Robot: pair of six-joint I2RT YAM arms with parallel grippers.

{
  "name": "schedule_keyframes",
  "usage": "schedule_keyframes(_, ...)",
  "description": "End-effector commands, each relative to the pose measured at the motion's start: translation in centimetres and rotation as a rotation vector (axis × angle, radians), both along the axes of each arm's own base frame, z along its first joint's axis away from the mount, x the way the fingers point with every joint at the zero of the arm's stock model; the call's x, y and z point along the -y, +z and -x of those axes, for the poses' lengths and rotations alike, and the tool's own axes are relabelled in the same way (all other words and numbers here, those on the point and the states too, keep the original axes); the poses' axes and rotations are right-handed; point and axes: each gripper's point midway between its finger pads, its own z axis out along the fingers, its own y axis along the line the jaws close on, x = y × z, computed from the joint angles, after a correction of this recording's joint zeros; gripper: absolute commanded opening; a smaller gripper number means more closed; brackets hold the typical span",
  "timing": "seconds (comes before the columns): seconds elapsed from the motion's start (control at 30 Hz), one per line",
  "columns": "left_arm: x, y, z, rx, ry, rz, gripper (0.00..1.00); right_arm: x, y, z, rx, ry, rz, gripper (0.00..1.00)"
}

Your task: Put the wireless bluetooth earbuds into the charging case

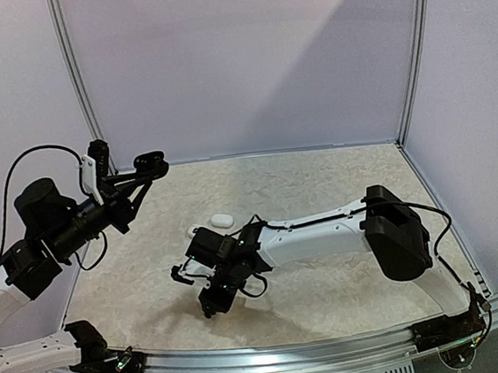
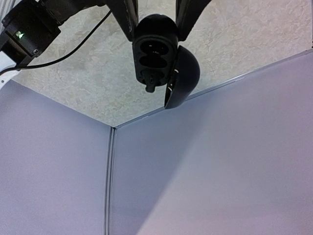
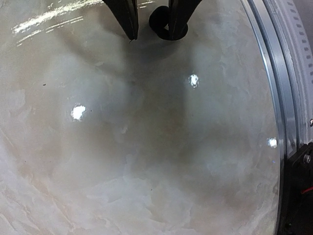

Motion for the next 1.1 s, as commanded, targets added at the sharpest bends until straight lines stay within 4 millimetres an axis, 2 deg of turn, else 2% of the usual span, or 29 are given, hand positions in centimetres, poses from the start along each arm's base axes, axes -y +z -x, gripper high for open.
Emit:
schedule_keyframes(0.0, 0.5, -1.0, 0.2, -0.016, -0.019, -0.024, 0.0, 1.4, 1.6, 1.2, -0.001, 0.031, 0.013, 0.21)
schedule_keyframes(0.2, 0.5, -1.2, 0.2, -0.019, -0.02, -0.026, 0.0, 2.2, 1.6, 1.5, -0.001, 0.031, 0.029, 0.22)
schedule_keyframes(0.57, 0.5, -1.4, 0.2, -0.022, -0.021, -0.031, 0.0, 1.8, 0.3, 1.9, -0.007, 0.047, 0.03, 0.21)
schedule_keyframes(0.87, 0.9, -1.5, 0.5, -0.023, -0.045, -0.03, 0.0, 1.9, -0.8, 2.0, -0.011, 0.039, 0.051, 0.15)
schedule_keyframes(0.93, 0.9, -1.5, 0.5, -0.023, -0.044, -0.029, 0.0, 2.2, -0.8, 1.8, 0.0, 0.028, 0.065, 0.16)
schedule_keyframes(1.0, 0.9, -1.5, 0.5, -0.024, -0.046, -0.027, 0.0, 2.3, -0.9, 1.5, 0.009, 0.022, 0.073, 0.23)
schedule_keyframes(1.07, 1.0, -1.5, 0.4, -0.024, -0.047, -0.026, 0.0, 2.0, -0.7, 1.5, 0.011, 0.029, 0.068, 0.23)
